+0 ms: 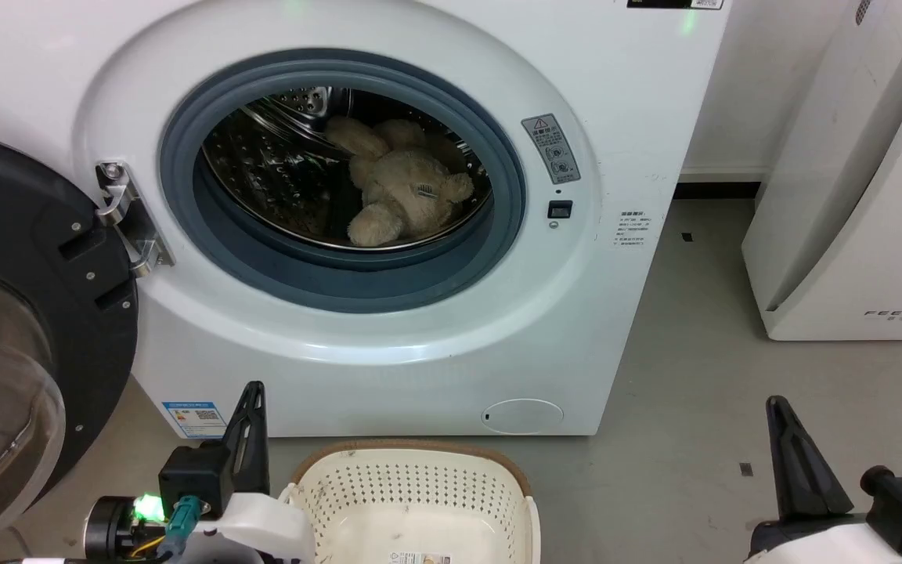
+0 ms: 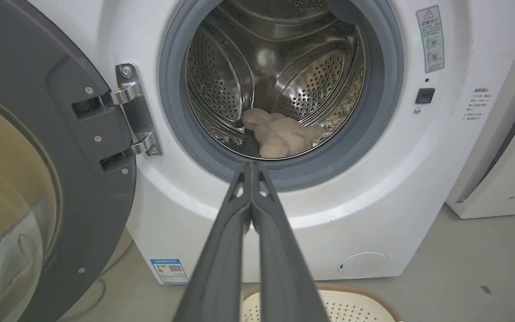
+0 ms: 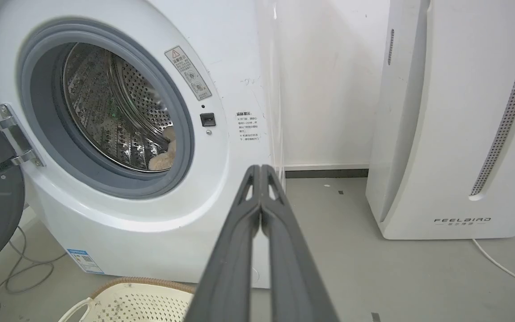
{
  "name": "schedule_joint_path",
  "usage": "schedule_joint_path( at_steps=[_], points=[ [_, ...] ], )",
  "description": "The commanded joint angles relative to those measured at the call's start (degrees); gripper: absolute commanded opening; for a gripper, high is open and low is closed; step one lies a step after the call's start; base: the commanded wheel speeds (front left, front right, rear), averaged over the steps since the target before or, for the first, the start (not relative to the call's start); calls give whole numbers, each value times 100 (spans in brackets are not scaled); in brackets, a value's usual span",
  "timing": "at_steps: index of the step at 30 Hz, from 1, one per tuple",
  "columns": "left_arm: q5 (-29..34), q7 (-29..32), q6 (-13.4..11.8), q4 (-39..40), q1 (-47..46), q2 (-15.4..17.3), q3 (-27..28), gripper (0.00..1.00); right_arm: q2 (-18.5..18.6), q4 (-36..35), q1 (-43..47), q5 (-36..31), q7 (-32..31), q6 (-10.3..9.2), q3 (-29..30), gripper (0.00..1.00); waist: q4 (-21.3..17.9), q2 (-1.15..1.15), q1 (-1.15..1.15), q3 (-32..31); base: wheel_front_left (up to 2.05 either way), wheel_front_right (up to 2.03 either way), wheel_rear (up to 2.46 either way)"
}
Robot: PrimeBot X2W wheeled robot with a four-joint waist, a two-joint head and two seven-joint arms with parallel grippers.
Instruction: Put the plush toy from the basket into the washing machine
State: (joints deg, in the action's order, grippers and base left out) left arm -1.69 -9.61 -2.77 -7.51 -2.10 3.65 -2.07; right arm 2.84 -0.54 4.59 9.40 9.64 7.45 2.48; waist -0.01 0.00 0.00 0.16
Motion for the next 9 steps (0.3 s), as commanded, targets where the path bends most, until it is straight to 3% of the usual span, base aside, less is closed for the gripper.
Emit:
schedule_joint_path(
  at_steps=[1,9],
  points=[
    [34,31,29,50,76,-15,22,0,1,16,-103,-37,-29,1,-20,0,0,0,0,0,0,0,0],
    [47,125,54,121,89,-21,41,0,2,20,-139,-128,-124,1,-43,0,0,0,0,-2,0,0,0]
  ],
)
